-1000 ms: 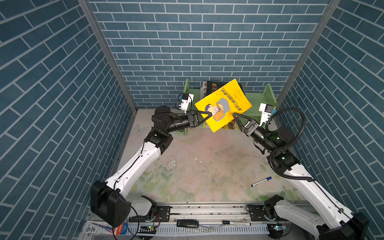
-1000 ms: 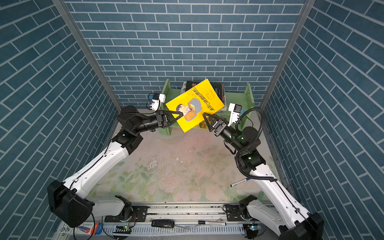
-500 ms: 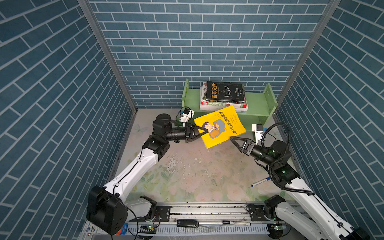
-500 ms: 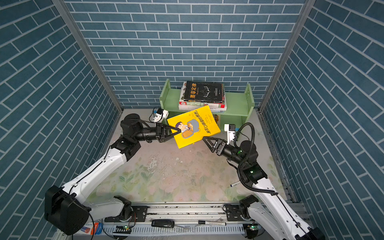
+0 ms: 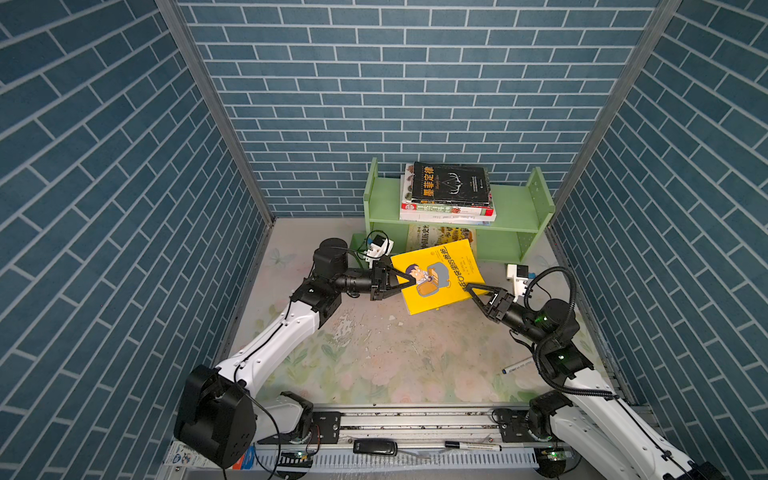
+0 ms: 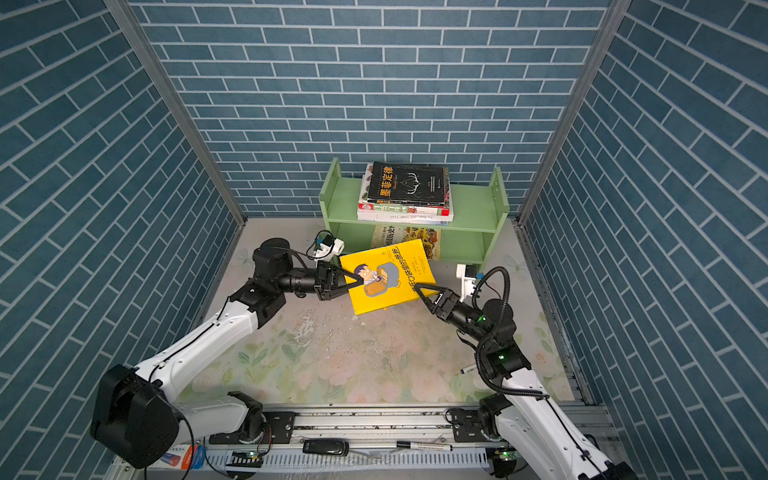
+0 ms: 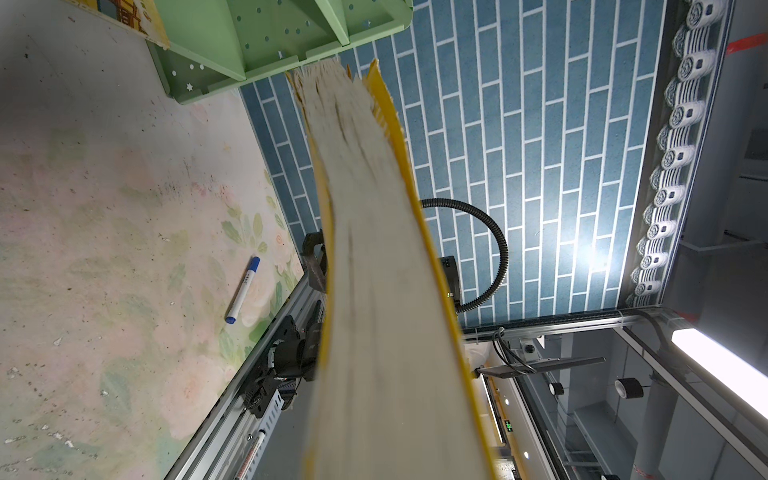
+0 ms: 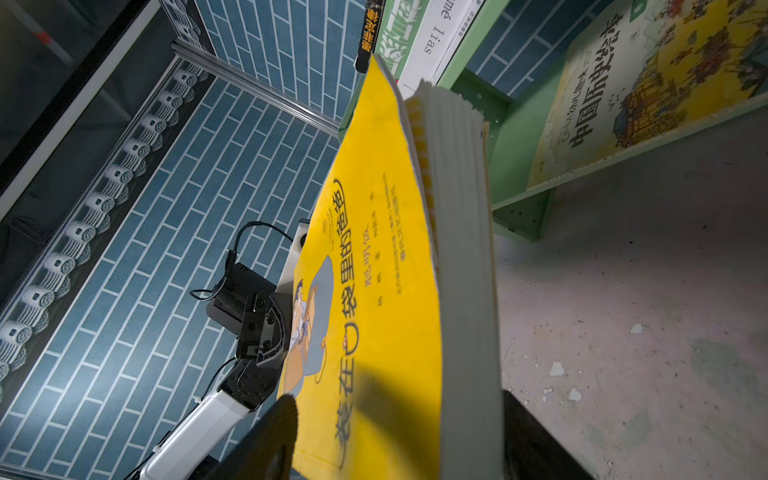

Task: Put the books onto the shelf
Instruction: 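Lower the yellow book toward the lower shelf tier with both grippers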

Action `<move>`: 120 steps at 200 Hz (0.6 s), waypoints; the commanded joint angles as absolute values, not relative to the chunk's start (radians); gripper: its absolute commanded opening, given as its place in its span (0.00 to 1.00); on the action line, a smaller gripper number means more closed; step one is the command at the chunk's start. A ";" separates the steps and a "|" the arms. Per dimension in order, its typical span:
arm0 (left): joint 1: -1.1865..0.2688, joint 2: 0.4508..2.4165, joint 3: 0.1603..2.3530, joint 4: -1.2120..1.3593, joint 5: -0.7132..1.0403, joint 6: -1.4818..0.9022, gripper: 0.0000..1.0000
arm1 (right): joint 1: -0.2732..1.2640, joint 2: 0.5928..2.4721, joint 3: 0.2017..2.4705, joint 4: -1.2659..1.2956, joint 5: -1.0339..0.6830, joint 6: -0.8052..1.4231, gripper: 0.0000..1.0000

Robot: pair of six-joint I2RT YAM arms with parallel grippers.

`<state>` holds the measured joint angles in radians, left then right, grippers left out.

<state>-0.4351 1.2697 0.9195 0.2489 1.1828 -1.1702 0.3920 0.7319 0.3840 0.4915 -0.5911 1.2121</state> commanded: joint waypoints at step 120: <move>-0.426 1.428 1.008 0.375 1.280 -1.143 0.02 | 0.303 0.826 0.301 0.766 -0.685 1.430 0.37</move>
